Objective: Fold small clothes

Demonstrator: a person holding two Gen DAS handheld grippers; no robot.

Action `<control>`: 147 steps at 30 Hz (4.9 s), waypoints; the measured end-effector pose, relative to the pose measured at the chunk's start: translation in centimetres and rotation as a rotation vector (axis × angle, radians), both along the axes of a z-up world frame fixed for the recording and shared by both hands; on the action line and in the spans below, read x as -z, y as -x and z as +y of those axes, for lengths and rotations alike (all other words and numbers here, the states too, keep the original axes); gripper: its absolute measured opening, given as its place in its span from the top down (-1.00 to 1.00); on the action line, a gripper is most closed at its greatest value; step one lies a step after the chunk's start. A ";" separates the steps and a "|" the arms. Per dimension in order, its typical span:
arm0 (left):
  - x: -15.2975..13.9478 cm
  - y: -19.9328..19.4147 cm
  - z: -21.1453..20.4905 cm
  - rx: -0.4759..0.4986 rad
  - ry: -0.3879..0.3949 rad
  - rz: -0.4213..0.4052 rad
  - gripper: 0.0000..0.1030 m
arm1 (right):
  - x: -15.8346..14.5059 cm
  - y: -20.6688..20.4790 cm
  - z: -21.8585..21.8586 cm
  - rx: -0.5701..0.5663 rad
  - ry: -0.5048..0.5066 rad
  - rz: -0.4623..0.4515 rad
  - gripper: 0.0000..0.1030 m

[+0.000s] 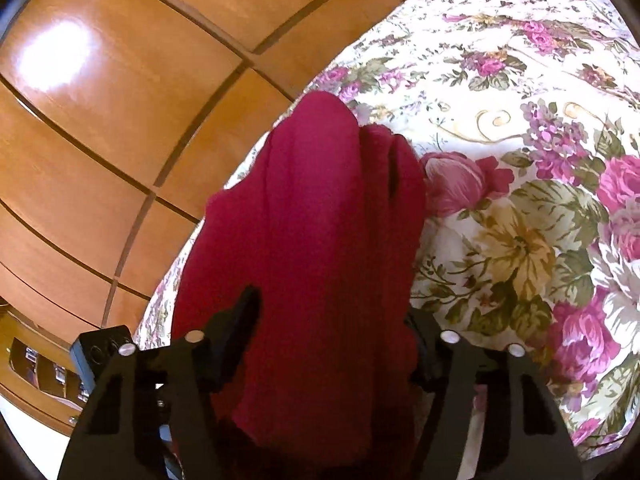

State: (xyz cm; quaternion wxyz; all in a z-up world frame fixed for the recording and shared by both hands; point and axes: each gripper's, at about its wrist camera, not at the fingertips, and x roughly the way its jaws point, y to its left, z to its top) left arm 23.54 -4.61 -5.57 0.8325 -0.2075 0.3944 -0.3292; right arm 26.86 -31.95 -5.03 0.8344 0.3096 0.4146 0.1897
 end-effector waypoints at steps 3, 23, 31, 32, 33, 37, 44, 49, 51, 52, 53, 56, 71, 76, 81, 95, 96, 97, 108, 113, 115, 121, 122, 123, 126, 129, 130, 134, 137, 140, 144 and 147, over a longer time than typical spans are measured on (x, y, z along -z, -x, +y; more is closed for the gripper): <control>0.0 0.2 0.3 -0.012 0.006 0.003 -0.39 | -1.1 0.5 0.4 -0.016 0.001 -0.054 -0.02; -1.7 4.0 4.7 -0.150 0.012 -0.020 -0.13 | -4.9 3.9 8.1 -0.209 0.133 -0.291 0.11; -3.8 4.3 7.7 -0.217 -0.010 -0.083 -0.07 | -5.8 4.0 12.0 -0.280 0.122 -0.394 0.12; -4.1 4.1 8.0 -0.221 -0.019 -0.098 -0.07 | -5.9 3.9 12.3 -0.279 0.111 -0.407 0.12; -4.5 3.9 8.2 -0.223 -0.027 -0.113 -0.07 | -5.9 3.8 12.5 -0.274 0.094 -0.421 0.12; -5.4 2.4 8.8 -0.217 -0.052 -0.156 -0.07 | -5.9 2.7 12.4 -0.234 0.039 -0.440 0.12; -5.9 -3.4 6.8 -0.159 -0.100 -0.203 -0.05 | -5.5 -0.1 10.2 -0.097 0.025 -0.422 0.12; -5.1 -7.2 4.4 -0.108 -0.098 -0.196 -0.05 | -4.6 -2.3 7.2 0.027 0.007 -0.384 0.12; -4.1 -9.0 3.4 -0.100 -0.116 -0.183 -0.05 | -3.7 -3.2 6.1 0.068 -0.006 -0.347 0.12; -3.3 -9.9 3.1 -0.103 -0.137 -0.170 -0.05 | -3.1 -3.8 5.7 0.088 -0.010 -0.315 0.12; -2.5 -10.1 2.9 -0.107 -0.160 -0.158 -0.05 | -2.6 -4.1 5.4 0.101 -0.007 -0.284 0.12; 0.0 -11.1 3.7 -0.133 -0.138 -0.087 -0.16 | -0.2 -5.5 4.6 0.157 0.045 -0.153 0.09; -0.3 -6.4 5.9 -0.235 -0.153 -0.098 -0.71 | 0.2 -0.3 1.1 0.231 0.187 -0.050 -0.94; -0.3 -4.1 6.3 -0.243 -0.184 -0.098 -0.74 | 0.1 2.2 -0.1 0.257 0.204 -0.018 -0.95; -0.4 -2.2 5.4 -0.226 -0.269 -0.115 -0.75 | -3.0 4.6 0.9 0.286 0.335 -0.160 -0.95; 0.5 -2.4 5.1 -0.230 -0.332 -0.061 -0.78 | 0.2 5.3 -0.3 0.274 0.269 0.005 -0.95; 0.5 -2.3 5.0 -0.233 -0.339 -0.063 -0.78 | -0.4 5.7 0.6 0.251 0.323 -0.024 -0.95; 0.4 -2.0 5.1 -0.239 -0.341 -0.065 -0.78 | -0.9 6.1 1.3 0.233 0.365 -0.053 -0.95; -0.1 3.1 5.0 -0.366 -0.415 -0.079 -0.93 | -2.2 11.6 6.5 0.205 0.578 -0.166 -0.96; -1.0 6.1 5.3 -0.439 -0.391 -0.105 -0.93 | -2.5 13.5 8.8 0.192 0.727 -0.243 -0.96; -1.3 7.3 5.3 -0.472 -0.410 -0.119 -0.93 | -2.8 14.6 9.4 0.202 0.743 -0.270 -0.96; -2.8 10.9 4.9 -0.483 -0.445 -0.188 -0.93 | -3.3 17.4 10.1 0.230 0.731 -0.300 -0.96; -3.0 11.1 4.8 -0.482 -0.449 -0.198 -0.93 | -3.4 17.6 10.0 0.236 0.734 -0.305 -0.96; -3.2 11.4 4.8 -0.481 -0.455 -0.208 -0.93 | -3.5 17.9 10.0 0.248 0.737 -0.310 -0.96; -3.5 12.1 4.5 -0.479 -0.478 -0.234 -0.93 | -3.7 18.4 9.8 0.270 0.732 -0.312 -0.96; -3.7 12.8 4.5 -0.494 -0.497 -0.255 -0.93 | -3.6 18.4 9.6 0.276 0.723 -0.304 -0.96; -3.7 13.1 4.4 -0.495 -0.505 -0.264 -0.93 | -3.7 18.4 9.6 0.276 0.723 -0.305 -0.96; -3.8 13.4 4.1 -0.498 -0.547 -0.279 -0.93 | -3.8 18.6 9.7 0.266 0.713 -0.319 -0.96; -3.9 13.5 4.1 -0.506 -0.563 -0.289 -0.93 | -3.8 18.6 9.9 0.256 0.721 -0.325 -0.96; -3.9 13.5 3.9 -0.507 -0.570 -0.291 -0.93 | -3.8 18.6 9.9 0.253 0.718 -0.327 -0.96; -3.8 13.5 3.7 -0.509 -0.578 -0.287 -0.93 | -3.8 18.6 9.9 0.253 0.715 -0.326 -0.96; -3.7 13.5 3.7 -0.510 -0.581 -0.284 -0.93 | -3.7 18.5 9.9 0.253 0.709 -0.323 -0.96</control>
